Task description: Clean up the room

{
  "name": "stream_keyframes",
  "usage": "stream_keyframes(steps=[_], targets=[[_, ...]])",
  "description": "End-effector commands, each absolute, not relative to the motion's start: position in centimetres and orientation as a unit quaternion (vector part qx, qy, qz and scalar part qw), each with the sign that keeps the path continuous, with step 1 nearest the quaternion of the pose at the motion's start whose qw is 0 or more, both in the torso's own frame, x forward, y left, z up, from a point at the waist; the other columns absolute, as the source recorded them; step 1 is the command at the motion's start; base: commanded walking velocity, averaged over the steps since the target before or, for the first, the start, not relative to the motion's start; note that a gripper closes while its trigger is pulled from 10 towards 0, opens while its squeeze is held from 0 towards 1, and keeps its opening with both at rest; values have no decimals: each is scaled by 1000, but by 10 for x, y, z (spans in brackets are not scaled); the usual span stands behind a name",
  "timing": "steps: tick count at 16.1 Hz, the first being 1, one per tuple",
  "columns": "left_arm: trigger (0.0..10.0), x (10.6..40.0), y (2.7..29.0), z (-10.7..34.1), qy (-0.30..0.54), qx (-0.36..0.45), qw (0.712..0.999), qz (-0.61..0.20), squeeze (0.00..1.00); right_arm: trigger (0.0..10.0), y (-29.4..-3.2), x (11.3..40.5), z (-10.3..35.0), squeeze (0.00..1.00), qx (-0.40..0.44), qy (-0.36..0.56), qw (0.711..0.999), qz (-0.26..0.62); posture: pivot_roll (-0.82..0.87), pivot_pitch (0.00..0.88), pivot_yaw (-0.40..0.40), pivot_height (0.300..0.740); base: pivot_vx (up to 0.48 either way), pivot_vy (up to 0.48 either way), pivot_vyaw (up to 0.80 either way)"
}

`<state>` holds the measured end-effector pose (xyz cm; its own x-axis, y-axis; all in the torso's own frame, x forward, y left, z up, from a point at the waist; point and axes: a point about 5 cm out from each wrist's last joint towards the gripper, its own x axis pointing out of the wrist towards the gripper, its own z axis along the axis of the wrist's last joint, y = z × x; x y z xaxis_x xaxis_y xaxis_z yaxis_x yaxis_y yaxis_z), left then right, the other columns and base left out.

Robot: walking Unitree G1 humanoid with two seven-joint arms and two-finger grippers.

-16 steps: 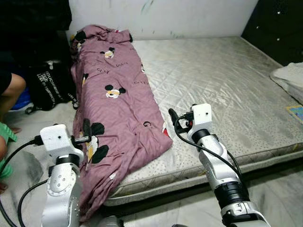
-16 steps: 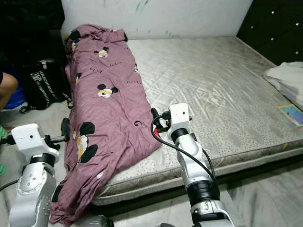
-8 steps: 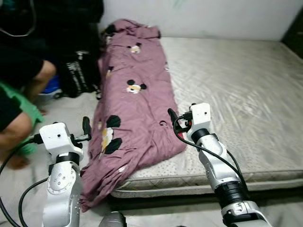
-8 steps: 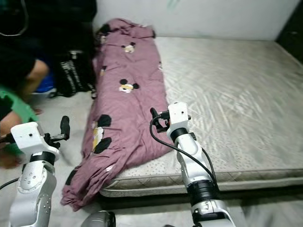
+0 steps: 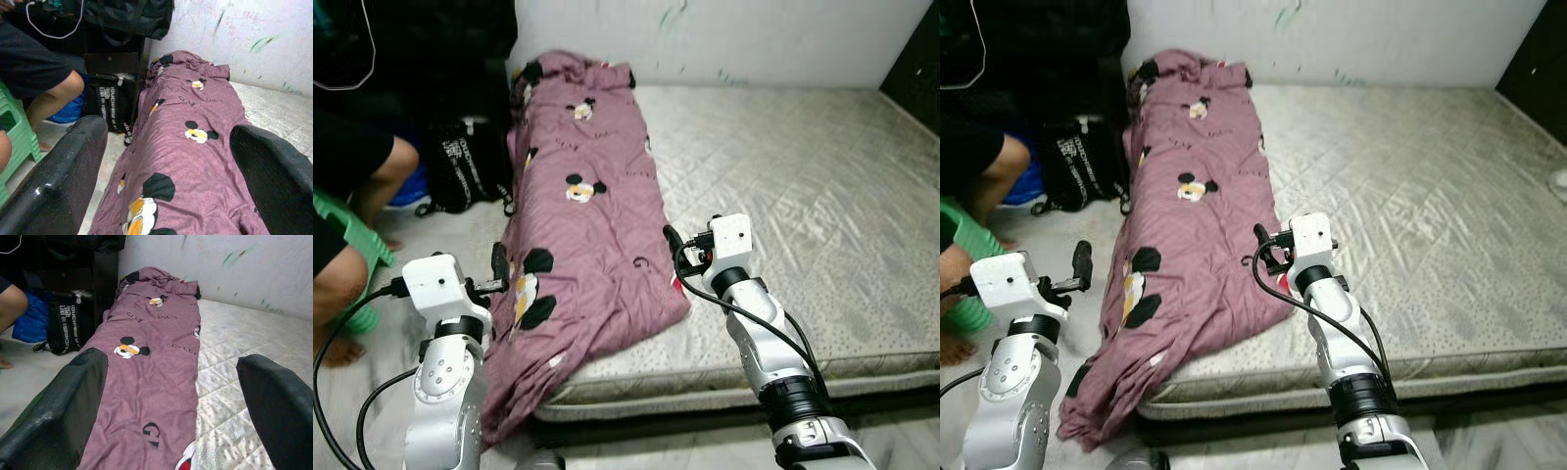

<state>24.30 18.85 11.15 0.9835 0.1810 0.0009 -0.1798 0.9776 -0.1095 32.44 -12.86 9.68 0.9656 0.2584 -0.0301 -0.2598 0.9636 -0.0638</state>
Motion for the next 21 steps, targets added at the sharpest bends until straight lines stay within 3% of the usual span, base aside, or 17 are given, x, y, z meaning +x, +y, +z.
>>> stream_keyframes(steps=[1,6,13,21], targets=[[10000,244,187,114,-11,-55,995,87,0,10000,-131,327,100,0,-31,9,992,124,48,2,-56,740,296,0,0],[10000,246,187,114,-10,-55,995,84,0,10000,-132,328,101,0,-31,9,992,122,47,0,-56,740,318,0,0],[10000,244,184,113,-4,-65,994,86,0,10000,-133,326,102,0,-21,7,993,115,43,7,-56,740,0,0,0],[10000,226,190,106,26,-58,992,111,0,10000,-139,301,94,0,-17,39,992,122,35,156,-55,740,0,0,0]])
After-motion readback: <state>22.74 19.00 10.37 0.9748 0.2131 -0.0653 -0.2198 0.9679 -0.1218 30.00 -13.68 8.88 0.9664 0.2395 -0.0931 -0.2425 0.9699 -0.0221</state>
